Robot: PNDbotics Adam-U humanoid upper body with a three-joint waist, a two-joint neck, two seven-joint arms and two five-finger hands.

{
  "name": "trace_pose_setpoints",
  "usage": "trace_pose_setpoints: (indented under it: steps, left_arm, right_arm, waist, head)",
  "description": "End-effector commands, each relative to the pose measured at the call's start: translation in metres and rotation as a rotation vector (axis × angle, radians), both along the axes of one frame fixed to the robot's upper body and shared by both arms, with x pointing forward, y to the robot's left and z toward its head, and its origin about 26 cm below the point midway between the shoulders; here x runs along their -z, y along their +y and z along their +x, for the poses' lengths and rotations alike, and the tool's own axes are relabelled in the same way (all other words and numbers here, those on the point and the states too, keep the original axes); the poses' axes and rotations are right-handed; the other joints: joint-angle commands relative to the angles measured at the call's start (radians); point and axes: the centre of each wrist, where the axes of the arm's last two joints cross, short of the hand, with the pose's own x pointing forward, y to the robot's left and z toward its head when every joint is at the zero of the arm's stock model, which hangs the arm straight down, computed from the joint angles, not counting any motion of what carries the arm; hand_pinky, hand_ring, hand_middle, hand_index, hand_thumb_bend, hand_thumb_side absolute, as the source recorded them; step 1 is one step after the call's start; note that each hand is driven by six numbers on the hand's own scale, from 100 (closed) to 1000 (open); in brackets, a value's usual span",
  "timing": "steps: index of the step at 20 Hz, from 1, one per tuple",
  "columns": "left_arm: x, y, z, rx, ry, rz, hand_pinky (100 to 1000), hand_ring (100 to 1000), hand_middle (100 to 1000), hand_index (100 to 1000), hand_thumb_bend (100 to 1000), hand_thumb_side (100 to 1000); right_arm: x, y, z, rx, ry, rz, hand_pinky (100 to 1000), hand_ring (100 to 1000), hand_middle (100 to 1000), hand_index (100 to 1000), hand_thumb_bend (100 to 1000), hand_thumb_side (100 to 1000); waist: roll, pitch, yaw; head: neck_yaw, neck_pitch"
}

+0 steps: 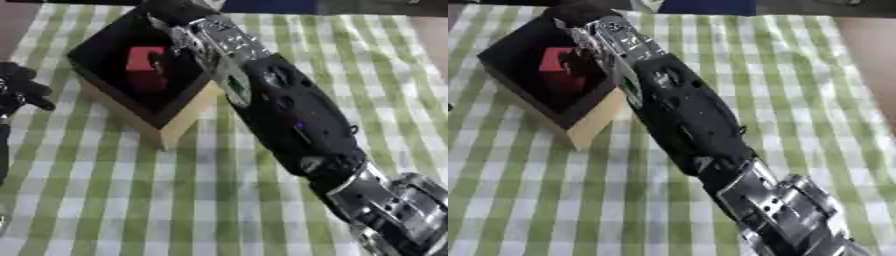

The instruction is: Pick up objects on the table and place them in the box.

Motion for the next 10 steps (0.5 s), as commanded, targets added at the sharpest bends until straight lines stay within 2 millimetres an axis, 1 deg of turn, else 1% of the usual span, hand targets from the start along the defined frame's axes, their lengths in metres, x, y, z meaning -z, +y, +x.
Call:
trace_pose_setpoints:
  steps: [1, 3, 4, 5, 6, 7, 10]
  left_arm:
    - [-0.006, 0.001, -0.003, 0.0, -0.02, 0.011, 513, 604, 629, 752, 100, 821]
    - [-0.004, 0.003, -0.004, -0.013, -0.015, 0.004, 513, 604, 628, 751, 100, 818]
    - [-0.004, 0.004, -0.004, -0.02, -0.016, 0.001, 513, 604, 628, 751, 100, 818]
    - [-0.004, 0.004, -0.004, -0.024, -0.017, -0.001, 513, 604, 629, 751, 100, 817]
    - [-0.004, 0.005, -0.004, -0.029, -0.019, -0.003, 513, 604, 629, 751, 100, 817]
    - [-0.004, 0.005, -0.004, -0.033, -0.02, -0.006, 513, 605, 629, 751, 100, 816]
    - [-0.004, 0.007, -0.004, -0.045, -0.026, -0.016, 514, 605, 628, 751, 100, 815]
  right_arm:
    - [-0.018, -0.001, -0.006, -0.011, -0.042, 0.02, 881, 955, 736, 939, 100, 100]
    - [-0.038, -0.005, -0.011, -0.041, -0.115, 0.027, 874, 934, 694, 881, 100, 100]
    - [-0.047, -0.01, -0.013, -0.059, -0.155, 0.035, 874, 933, 692, 879, 100, 100]
    - [-0.054, -0.018, -0.015, -0.075, -0.191, 0.044, 866, 921, 671, 851, 100, 100]
    - [-0.059, -0.026, -0.016, -0.09, -0.222, 0.054, 865, 919, 668, 848, 100, 100]
    - [-0.063, -0.035, -0.016, -0.104, -0.251, 0.065, 859, 909, 648, 825, 100, 100]
    - [-0.073, -0.065, -0.018, -0.139, -0.328, 0.108, 846, 895, 619, 790, 100, 100]
  waist:
    - [0.008, -0.027, 0.0]
    - [0.012, -0.042, -0.015]
    - [0.013, -0.045, -0.02]
    - [0.013, -0.048, -0.023]
    - [0.013, -0.049, -0.025]
    - [0.014, -0.05, -0.027]
    - [0.017, -0.053, -0.035]
  head:
    - [0.003, -0.006]
    - [0.018, 0.005]
    - [0.024, 0.007]
    - [0.028, 0.009]
    - [0.032, 0.011]
    - [0.036, 0.013]
    - [0.049, 0.017]
